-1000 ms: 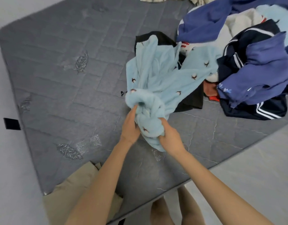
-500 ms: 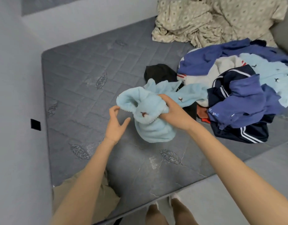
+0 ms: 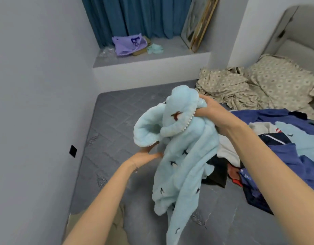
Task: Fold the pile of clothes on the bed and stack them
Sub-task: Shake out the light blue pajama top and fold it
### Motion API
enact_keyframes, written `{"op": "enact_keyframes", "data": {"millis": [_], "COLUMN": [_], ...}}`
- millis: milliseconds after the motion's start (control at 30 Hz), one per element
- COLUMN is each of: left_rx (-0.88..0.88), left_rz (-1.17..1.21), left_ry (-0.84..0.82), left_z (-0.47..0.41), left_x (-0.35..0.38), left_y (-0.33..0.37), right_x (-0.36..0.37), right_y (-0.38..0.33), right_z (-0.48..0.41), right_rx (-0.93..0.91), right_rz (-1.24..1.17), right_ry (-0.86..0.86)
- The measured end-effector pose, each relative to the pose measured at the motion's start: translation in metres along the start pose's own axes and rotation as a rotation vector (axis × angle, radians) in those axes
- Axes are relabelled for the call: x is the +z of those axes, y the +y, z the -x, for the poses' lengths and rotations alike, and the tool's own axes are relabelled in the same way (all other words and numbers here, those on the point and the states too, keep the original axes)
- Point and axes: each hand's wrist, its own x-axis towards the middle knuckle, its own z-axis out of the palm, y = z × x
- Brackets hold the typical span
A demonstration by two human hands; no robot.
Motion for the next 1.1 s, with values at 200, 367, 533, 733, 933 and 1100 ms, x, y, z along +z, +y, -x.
{"op": "enact_keyframes", "data": {"millis": [200, 367, 533, 733, 933, 1100], "left_rx": [0.11, 0.083, 0.065, 0.135, 0.069, -0.009], "left_rz": [0.068, 0.127, 0.087, 0.071, 0.068, 0.044], "left_ry": [0.05, 0.116, 0.175, 0.113, 0.023, -0.053], "left_z": [0.012, 0.017, 0.029, 0.042, 0.049, 0.051], "left_x": [0.014, 0.012, -0.009, -0.021, -0.026, -0.034], "left_y": [0.026, 0.024, 0.006, 0.004, 0.013, 0.015], "right_x": [0.002, 0.008, -0.005, -0.026, -0.028, -0.025], "right_y": [-0.012, 0.002, 0.015, 0.056, 0.069, 0.077], "right_z": [0.006, 0.008, 0.002, -0.009, -0.005, -0.005], "right_rx": [0.027, 0.091, 0.205, 0.447, 0.334, 0.16], "right_rz": [0.003, 0.039, 0.243, 0.648, 0.644, 0.725], "right_ry": [-0.086, -0.158, -0.08, 0.012, 0.15, 0.279]}}
